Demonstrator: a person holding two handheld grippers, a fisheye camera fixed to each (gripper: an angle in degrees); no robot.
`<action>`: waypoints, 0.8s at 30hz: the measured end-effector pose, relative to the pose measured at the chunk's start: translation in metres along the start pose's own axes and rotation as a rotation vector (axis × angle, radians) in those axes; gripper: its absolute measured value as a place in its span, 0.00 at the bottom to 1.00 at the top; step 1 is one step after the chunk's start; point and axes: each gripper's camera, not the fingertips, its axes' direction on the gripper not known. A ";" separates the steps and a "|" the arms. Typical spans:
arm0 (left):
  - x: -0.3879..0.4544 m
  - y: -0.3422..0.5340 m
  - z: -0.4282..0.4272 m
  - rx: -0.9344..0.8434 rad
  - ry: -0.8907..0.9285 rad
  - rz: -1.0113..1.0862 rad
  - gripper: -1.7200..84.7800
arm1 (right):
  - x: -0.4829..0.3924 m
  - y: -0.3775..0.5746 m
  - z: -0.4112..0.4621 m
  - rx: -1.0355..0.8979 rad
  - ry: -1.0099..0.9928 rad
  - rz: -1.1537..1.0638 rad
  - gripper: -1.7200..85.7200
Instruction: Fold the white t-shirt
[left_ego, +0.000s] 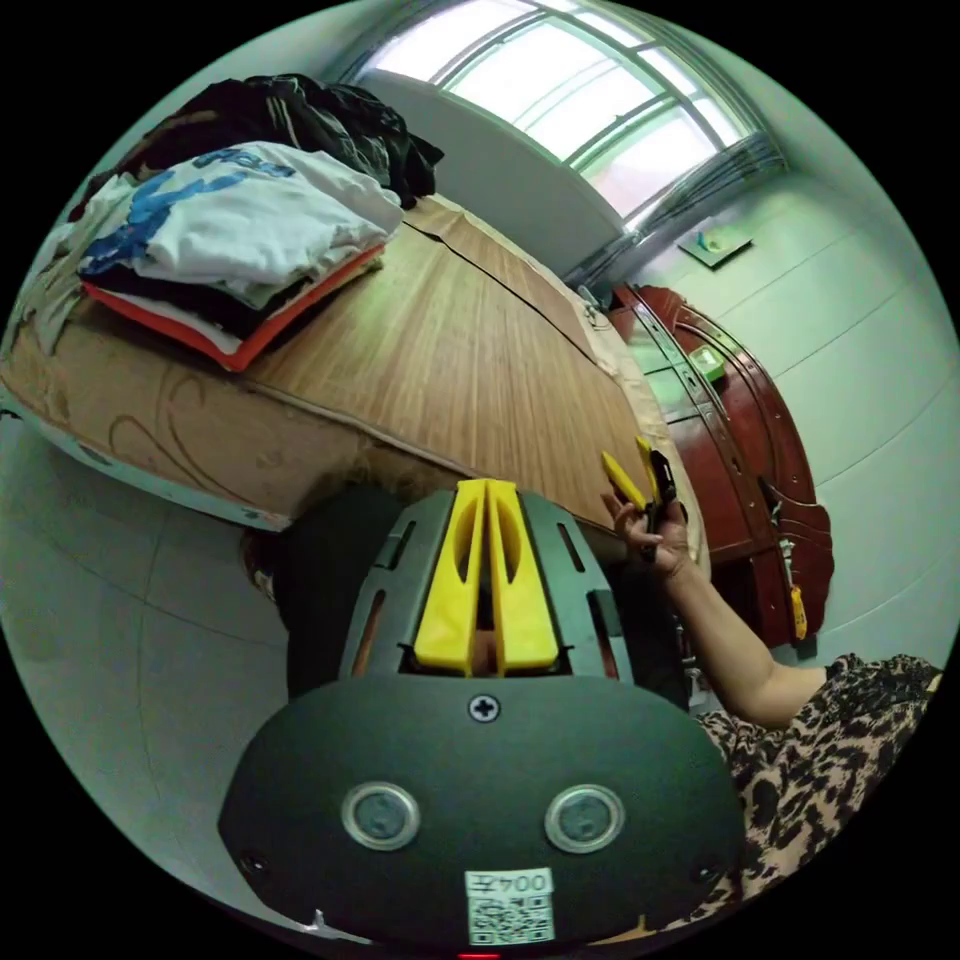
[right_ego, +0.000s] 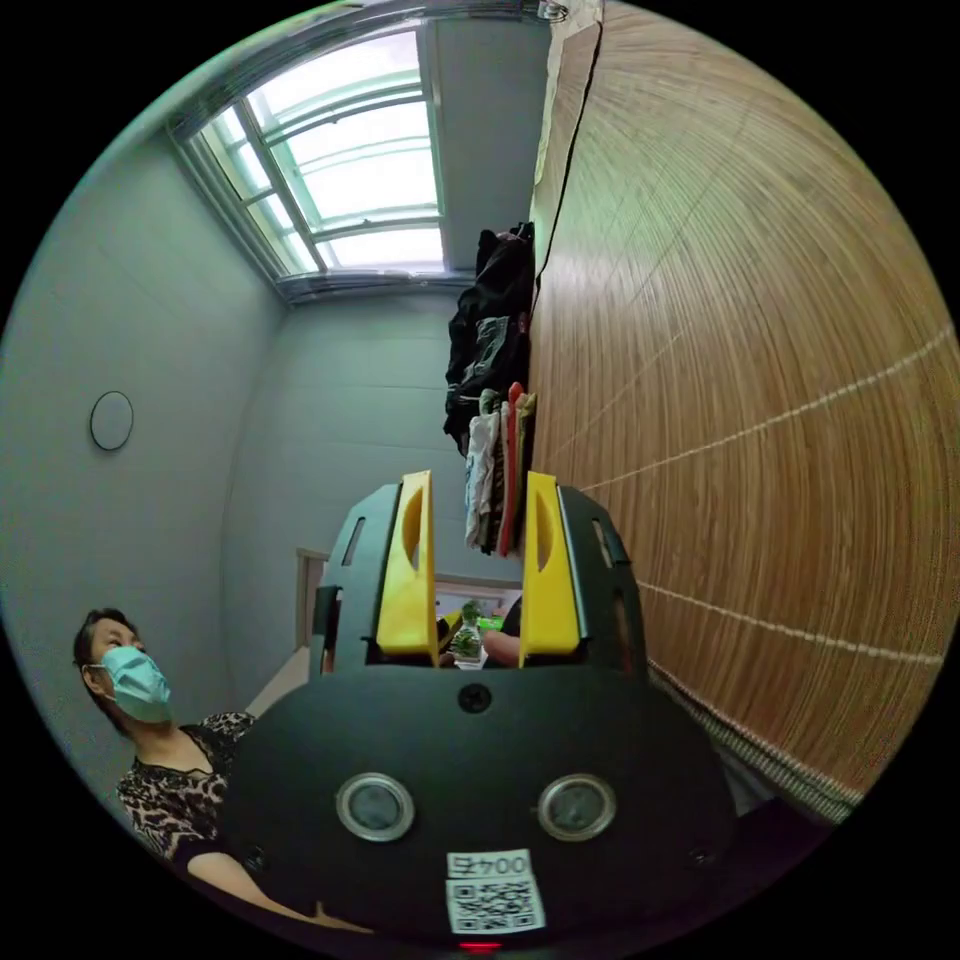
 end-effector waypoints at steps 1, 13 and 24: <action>-0.006 -0.004 -0.007 0.025 -0.027 -0.011 0.03 | 0.001 -0.002 0.002 -0.003 0.007 -0.003 0.17; -0.134 -0.112 -0.142 0.274 -0.606 -0.110 0.07 | 0.025 -0.068 0.062 -0.207 0.164 -0.005 0.09; -0.255 -0.277 -0.172 0.273 -0.932 -0.214 0.12 | 0.078 -0.110 0.087 -0.223 0.086 0.122 0.02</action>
